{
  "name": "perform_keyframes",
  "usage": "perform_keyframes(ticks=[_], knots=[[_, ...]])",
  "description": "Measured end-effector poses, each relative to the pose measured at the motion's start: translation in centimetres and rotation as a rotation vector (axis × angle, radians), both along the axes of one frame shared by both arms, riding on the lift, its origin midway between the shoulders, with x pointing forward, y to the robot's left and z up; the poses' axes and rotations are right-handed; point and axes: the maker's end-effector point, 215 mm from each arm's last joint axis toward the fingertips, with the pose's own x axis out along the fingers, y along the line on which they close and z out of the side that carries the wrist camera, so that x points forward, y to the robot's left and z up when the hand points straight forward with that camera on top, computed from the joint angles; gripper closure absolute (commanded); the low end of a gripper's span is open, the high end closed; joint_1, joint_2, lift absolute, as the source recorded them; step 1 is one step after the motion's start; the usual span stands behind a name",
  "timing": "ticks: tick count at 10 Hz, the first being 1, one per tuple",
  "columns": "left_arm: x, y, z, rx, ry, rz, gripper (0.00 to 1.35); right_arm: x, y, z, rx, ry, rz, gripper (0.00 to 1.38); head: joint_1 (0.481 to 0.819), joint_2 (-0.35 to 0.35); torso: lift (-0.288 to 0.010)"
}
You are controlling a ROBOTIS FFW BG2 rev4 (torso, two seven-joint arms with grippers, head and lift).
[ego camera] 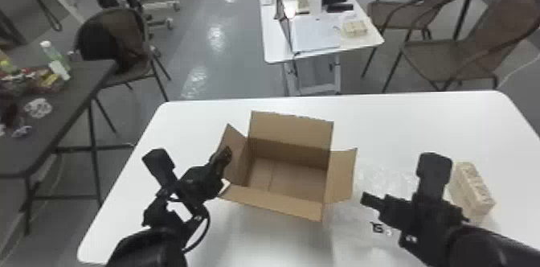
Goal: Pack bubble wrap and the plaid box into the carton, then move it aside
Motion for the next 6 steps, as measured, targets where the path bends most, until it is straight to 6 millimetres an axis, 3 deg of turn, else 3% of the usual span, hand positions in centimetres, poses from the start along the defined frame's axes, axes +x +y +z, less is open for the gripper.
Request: perform_keyframes(ticks=[2, 3, 4, 5, 6], knots=[[0.6, -0.6, 0.4, 0.01, -0.003, -0.014, 1.21, -0.3, -0.6, -1.9, -0.015, 0.085, -0.019, 0.33, 0.695, 0.203, -0.027], [0.9, -0.8, 0.6, 0.015, -0.004, -0.02, 1.21, -0.1, -1.1, -2.5, -0.03, 0.112, -0.026, 0.41, 0.695, 0.198, -0.027], [1.1, -1.0, 0.7, 0.019, -0.004, -0.024, 1.21, 0.5, -1.5, -2.4, -0.041, 0.116, -0.029, 0.79, 0.695, 0.188, -0.027], [1.2, -1.2, 0.7, 0.021, -0.003, -0.028, 1.21, 1.2, -1.8, -1.9, -0.048, 0.107, -0.03, 1.01, 0.695, 0.18, -0.027], [1.2, -1.4, 0.7, 0.021, -0.003, -0.031, 1.21, 1.5, -1.9, -1.6, -0.046, 0.101, -0.033, 1.01, 0.695, 0.178, -0.027]])
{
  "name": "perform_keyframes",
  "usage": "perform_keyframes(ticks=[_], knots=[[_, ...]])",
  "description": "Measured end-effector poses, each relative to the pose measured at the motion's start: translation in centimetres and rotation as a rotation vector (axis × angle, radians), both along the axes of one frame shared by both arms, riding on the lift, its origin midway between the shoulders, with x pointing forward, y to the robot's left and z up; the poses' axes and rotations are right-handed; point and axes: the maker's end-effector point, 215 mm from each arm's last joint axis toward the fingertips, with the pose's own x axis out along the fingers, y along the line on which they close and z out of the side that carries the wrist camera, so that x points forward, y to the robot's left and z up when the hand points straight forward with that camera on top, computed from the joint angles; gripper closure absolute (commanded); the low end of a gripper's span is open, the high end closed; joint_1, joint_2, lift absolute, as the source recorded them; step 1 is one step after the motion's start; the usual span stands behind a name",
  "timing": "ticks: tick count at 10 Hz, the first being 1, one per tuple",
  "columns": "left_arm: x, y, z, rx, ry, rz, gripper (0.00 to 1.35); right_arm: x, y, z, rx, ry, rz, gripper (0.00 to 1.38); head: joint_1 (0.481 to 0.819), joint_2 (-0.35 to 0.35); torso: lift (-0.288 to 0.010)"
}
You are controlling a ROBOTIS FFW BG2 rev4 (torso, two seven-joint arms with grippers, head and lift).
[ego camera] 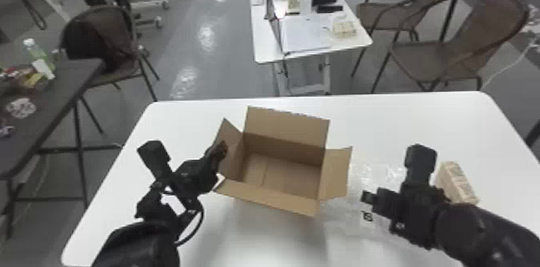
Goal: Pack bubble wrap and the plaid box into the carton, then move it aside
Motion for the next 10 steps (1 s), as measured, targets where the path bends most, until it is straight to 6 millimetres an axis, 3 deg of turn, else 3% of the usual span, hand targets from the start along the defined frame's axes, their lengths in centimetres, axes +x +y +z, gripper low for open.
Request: perform_keyframes(ticks=[1, 2, 7, 10], knots=[[0.0, 0.0, 0.0, -0.001, 0.001, 0.0, 1.21, 0.0, 0.0, 0.1, 0.006, 0.001, -0.001, 1.08, 0.695, 0.176, -0.027], [-0.1, 0.0, -0.1, -0.002, 0.001, 0.001, 1.21, -0.1, 0.1, 0.1, 0.012, 0.007, 0.001, 1.28, 0.695, 0.178, -0.027], [-0.1, 0.1, 0.0, -0.005, 0.001, 0.002, 1.21, -0.9, -0.2, -0.2, 0.034, 0.037, 0.031, 1.28, 0.695, 0.177, -0.027], [-0.1, 0.6, 0.0, -0.003, -0.004, 0.015, 1.21, -0.9, 1.5, 3.4, 0.092, -0.063, 0.126, 1.28, 0.695, 0.196, -0.027]])
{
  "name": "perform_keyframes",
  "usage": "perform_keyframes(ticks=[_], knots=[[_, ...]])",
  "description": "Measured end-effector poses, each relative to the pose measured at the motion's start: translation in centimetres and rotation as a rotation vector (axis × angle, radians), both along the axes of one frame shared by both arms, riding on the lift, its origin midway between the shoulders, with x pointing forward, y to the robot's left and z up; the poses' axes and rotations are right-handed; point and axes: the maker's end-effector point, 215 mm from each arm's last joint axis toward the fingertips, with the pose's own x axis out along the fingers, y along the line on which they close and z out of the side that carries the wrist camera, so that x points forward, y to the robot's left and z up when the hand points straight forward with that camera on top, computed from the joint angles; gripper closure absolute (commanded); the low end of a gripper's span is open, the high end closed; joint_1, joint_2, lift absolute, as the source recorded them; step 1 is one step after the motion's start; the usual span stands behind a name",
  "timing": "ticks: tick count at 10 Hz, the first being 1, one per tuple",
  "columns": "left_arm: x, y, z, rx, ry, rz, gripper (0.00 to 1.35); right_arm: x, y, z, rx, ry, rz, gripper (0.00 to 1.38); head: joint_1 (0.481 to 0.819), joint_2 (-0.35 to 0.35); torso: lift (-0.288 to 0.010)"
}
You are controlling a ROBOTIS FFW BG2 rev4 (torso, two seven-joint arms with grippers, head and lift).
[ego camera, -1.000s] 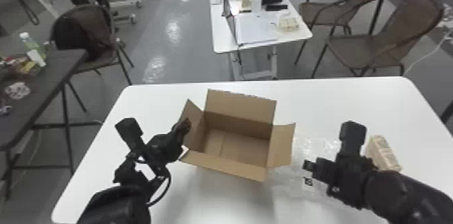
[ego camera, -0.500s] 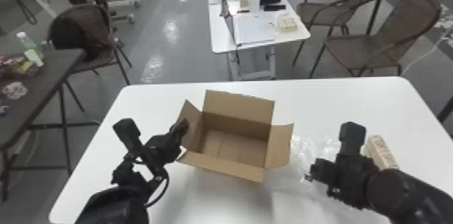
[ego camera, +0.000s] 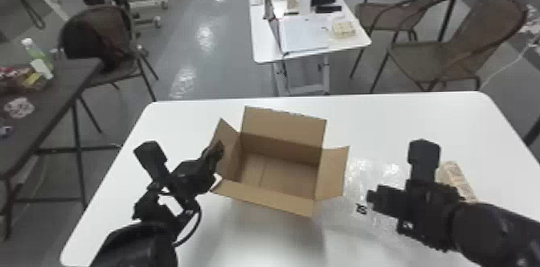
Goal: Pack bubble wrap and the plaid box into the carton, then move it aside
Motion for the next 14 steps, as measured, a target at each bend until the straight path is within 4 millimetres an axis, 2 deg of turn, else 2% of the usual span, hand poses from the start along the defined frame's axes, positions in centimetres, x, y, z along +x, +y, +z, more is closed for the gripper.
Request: perform_keyframes(ticks=[3, 4, 6, 9, 12, 14], knots=[[-0.3, 1.4, -0.1, 0.005, -0.003, 0.032, 1.21, -2.2, 2.3, 3.2, 0.077, -0.069, 0.081, 1.28, 0.695, 0.236, -0.027], [-0.4, 1.8, -0.1, 0.006, -0.004, 0.043, 1.21, -2.9, 2.5, 4.7, 0.085, -0.1, 0.095, 1.28, 0.695, 0.248, -0.027], [-0.6, 2.4, -0.3, 0.006, -0.004, 0.057, 1.21, -4.6, 2.4, 7.9, 0.128, -0.15, 0.128, 1.28, 0.695, 0.259, -0.027], [-0.9, 3.1, -0.5, 0.01, 0.001, 0.073, 1.21, -7.1, 0.6, 13.1, 0.2, -0.204, 0.147, 1.28, 0.695, 0.258, -0.027], [-0.9, 3.3, -0.7, 0.017, 0.01, 0.076, 1.21, -7.5, -0.5, 20.1, 0.292, -0.295, 0.173, 1.28, 0.695, 0.248, -0.027], [-0.7, 2.9, -1.0, 0.029, 0.025, 0.073, 1.21, -6.7, 0.5, 24.3, 0.371, -0.36, 0.215, 1.28, 0.695, 0.251, -0.027]])
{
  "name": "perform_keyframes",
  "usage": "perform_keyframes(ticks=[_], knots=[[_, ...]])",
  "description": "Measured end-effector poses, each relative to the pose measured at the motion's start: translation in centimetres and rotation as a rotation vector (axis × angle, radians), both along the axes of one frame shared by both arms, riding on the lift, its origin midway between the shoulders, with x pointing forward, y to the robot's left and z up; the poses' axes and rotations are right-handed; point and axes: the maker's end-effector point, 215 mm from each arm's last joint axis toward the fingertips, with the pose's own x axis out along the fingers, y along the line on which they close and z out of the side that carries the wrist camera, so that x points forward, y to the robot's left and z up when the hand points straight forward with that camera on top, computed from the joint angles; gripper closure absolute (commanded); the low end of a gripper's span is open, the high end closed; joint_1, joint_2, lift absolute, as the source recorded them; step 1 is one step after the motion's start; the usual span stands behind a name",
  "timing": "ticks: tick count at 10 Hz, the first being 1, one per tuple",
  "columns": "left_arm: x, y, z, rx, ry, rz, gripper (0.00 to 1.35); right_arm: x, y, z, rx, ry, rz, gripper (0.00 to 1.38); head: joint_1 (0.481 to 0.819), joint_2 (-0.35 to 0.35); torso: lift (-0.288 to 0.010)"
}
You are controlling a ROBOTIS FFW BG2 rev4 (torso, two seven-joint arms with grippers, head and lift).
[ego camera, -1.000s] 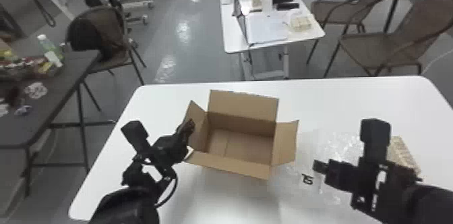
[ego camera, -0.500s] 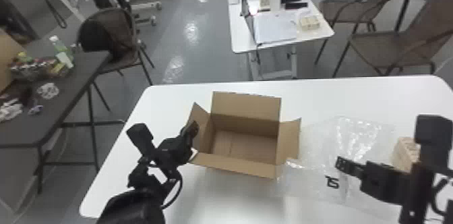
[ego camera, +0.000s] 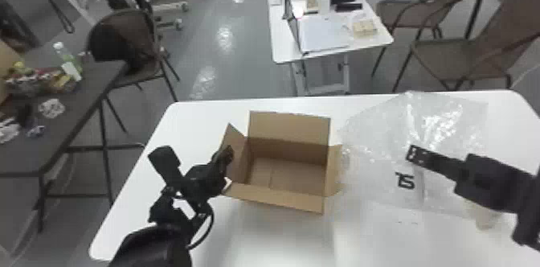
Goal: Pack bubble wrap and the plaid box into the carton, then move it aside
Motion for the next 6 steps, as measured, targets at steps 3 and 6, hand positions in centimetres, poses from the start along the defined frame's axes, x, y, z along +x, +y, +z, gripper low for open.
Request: perform_keyframes(ticks=[3, 6], knots=[[0.4, -0.8, 0.0, 0.004, 0.008, -0.005, 1.21, 0.7, 3.3, 3.4, 0.137, -0.025, 0.131, 1.28, 0.695, 0.272, -0.027], [0.5, -1.1, 0.0, 0.002, 0.009, 0.001, 1.21, 3.1, 10.2, 1.5, 0.295, -0.026, 0.264, 1.28, 0.695, 0.328, -0.027]])
